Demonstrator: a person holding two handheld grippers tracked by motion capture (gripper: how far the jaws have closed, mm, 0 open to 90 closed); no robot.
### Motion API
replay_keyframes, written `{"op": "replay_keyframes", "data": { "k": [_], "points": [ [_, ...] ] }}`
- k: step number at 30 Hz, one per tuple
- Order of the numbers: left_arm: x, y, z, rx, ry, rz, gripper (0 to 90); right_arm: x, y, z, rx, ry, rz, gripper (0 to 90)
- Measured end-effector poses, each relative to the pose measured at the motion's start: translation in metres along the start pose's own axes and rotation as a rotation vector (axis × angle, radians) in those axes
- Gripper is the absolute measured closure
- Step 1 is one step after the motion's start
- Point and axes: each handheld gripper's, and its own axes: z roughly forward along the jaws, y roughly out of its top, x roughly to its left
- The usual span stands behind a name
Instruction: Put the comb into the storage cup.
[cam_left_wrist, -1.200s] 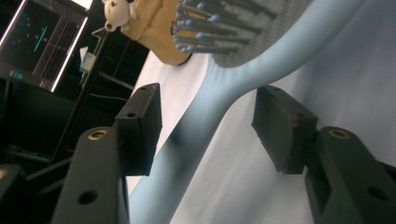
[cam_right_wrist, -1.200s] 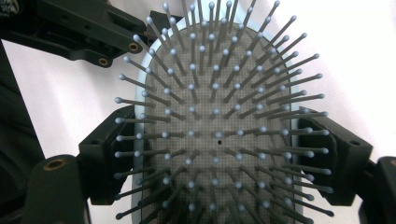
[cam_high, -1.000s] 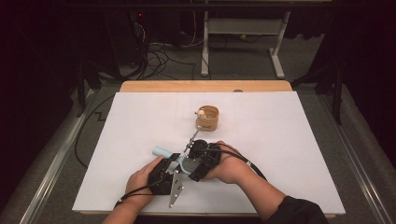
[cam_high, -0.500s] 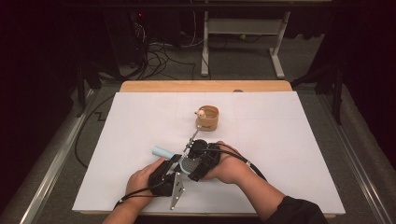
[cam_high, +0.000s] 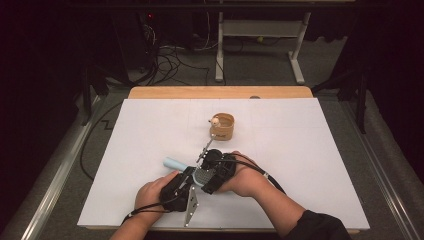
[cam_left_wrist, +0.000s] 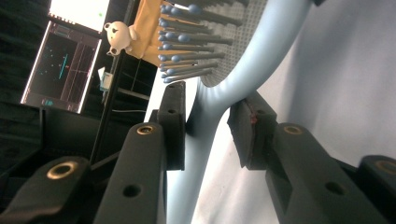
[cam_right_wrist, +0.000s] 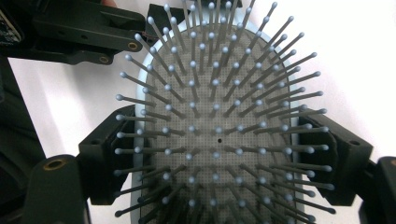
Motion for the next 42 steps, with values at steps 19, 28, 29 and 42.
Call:
{"op": "replay_keyframes", "data": {
  "k": [19,28,29,42],
  "points": [
    [-0.001,0.001,-0.001,0.017,0.009,0.05,74.6,-0.001,0.0,-0.005,-0.014,0.002,-0.012,20.3],
    [0.001,0.0,-0.001,0.028,0.027,0.048,76.3,0.0,0.001,-0.01,-0.045,-0.004,-0.008,19.9],
    [0.001,0.0,-0.002,0.029,0.028,0.048,76.4,-0.001,0.002,-0.01,-0.046,-0.007,-0.016,19.8],
    [0.003,-0.001,-0.002,0.029,0.036,0.035,77.1,-0.001,0.003,-0.018,-0.069,-0.006,-0.032,19.3]
  ]
}}
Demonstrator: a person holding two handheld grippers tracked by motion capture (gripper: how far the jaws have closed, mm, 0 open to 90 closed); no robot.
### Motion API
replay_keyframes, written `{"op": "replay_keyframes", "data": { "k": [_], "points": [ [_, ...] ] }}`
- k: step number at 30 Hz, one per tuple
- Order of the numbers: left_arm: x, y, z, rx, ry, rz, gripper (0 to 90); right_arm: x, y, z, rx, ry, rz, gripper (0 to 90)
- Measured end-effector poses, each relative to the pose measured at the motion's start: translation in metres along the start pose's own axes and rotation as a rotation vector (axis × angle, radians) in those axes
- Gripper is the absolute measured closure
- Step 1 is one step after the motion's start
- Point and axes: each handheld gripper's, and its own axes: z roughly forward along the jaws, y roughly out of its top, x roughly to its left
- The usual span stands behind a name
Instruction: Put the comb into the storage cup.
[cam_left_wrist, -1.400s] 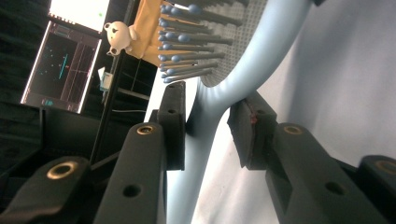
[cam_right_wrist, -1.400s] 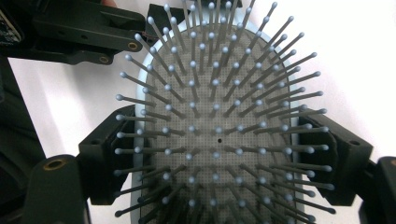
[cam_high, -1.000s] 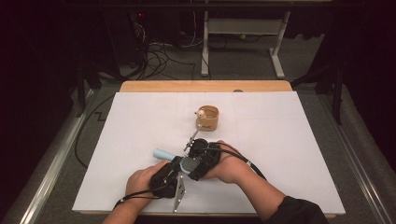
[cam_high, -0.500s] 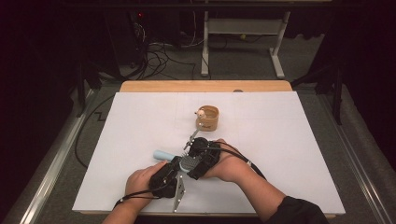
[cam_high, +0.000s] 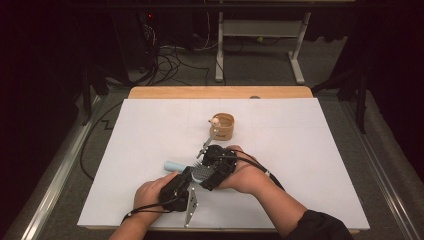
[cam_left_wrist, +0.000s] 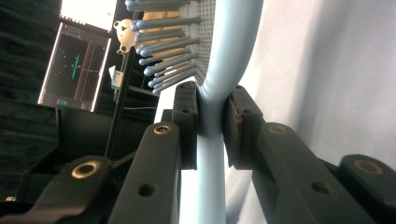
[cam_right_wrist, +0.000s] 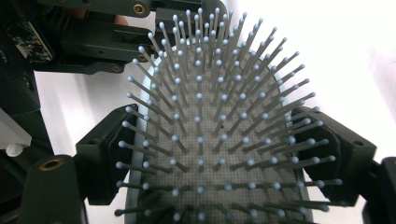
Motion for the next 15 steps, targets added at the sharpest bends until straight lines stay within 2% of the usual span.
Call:
{"op": "replay_keyframes", "data": {
  "k": [3,9,13,14,15],
  "points": [
    [0.0001,-0.0005,0.0005,0.014,0.002,0.01,77.0,-0.0002,0.0002,-0.0024,-0.003,-0.006,-0.01,14.7],
    [0.0008,-0.0015,0.0014,0.006,0.01,-0.012,77.1,0.0016,0.0,-0.0058,0.0,-0.038,-0.009,0.3],
    [0.002,-0.0021,0.0012,0.01,0.012,-0.021,77.1,0.002,-0.0012,-0.0063,0.004,-0.042,-0.015,0.2],
    [0.0031,-0.0022,0.0005,0.02,0.013,-0.012,77.1,0.0021,-0.0013,-0.0069,0.004,-0.052,-0.014,0.2],
    [0.0025,-0.0025,0.0012,0.008,0.016,-0.026,77.1,0.0021,-0.0014,-0.0074,-0.001,-0.054,-0.014,0.2]
  ]
}}
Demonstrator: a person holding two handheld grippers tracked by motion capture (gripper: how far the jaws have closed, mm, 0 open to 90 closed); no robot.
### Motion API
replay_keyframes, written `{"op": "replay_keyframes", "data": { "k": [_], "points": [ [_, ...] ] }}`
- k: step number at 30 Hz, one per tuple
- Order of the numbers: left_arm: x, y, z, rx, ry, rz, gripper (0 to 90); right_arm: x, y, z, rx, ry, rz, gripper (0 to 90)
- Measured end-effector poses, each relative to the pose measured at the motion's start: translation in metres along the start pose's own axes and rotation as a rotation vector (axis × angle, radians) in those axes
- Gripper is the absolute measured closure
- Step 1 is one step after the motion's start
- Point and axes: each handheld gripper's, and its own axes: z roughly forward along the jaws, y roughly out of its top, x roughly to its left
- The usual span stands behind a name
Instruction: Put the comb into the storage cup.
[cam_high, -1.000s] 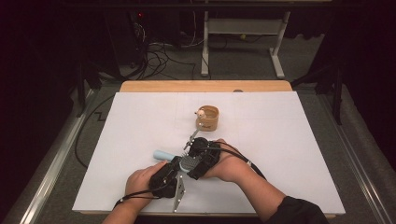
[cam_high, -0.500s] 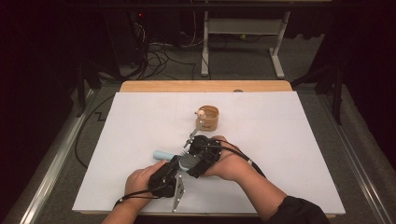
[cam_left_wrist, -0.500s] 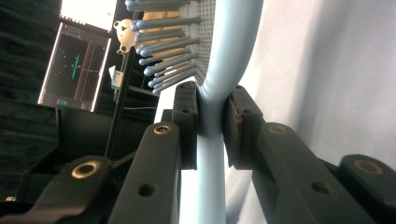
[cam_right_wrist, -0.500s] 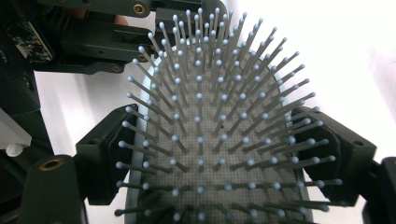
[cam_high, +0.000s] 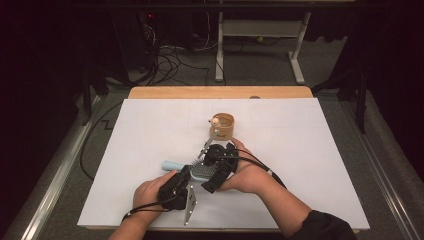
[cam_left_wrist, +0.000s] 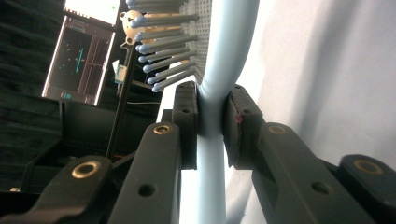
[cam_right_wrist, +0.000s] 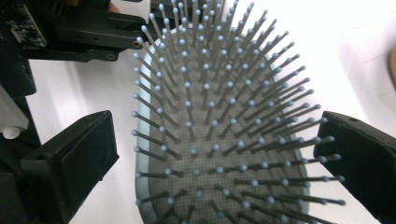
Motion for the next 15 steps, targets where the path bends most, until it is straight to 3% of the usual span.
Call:
{"op": "replay_keyframes", "data": {
  "k": [15],
  "points": [
    [0.0063,-0.0044,-0.0002,0.019,0.007,-0.018,77.1,-0.0043,-0.0094,-0.007,0.029,-0.025,0.001,0.2]
  ]
}}
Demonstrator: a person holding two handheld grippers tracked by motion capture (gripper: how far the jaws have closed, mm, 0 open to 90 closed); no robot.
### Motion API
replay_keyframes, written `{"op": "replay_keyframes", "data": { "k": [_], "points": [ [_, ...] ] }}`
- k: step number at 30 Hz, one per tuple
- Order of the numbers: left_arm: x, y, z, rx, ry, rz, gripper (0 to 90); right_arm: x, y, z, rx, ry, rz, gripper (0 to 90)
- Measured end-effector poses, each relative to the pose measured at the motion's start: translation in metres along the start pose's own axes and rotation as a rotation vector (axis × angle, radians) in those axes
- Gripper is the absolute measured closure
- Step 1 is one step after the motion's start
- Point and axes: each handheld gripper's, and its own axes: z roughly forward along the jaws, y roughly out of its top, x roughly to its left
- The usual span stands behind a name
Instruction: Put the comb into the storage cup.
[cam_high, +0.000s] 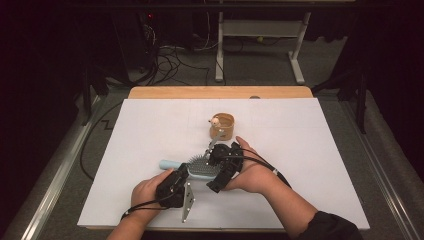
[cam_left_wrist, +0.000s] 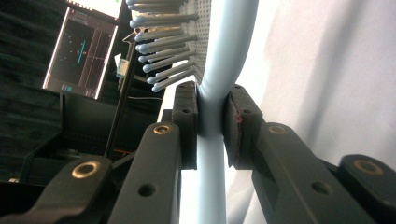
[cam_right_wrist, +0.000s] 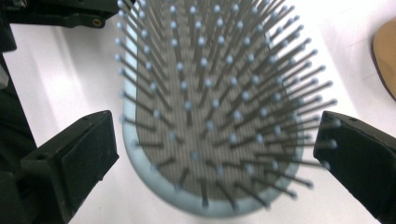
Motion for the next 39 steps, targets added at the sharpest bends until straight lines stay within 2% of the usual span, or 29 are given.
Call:
{"op": "replay_keyframes", "data": {
  "k": [10,15,23,39],
  "points": [
    [0.002,-0.002,0.0,0.01,0.005,-0.022,77.1,-0.006,-0.013,-0.004,0.006,-0.012,0.002,0.3],
    [0.005,-0.003,0.0,0.007,-0.004,-0.06,77.1,-0.01,-0.021,-0.005,0.019,-0.021,0.007,0.3],
    [0.006,-0.003,0.0,0.011,0.0,-0.066,77.1,-0.013,-0.035,-0.002,0.041,-0.023,0.009,0.3],
    [0.009,-0.005,0.0,0.012,0.003,-0.098,77.0,-0.024,-0.065,0.005,0.095,-0.046,0.046,0.4]
  ]
}}
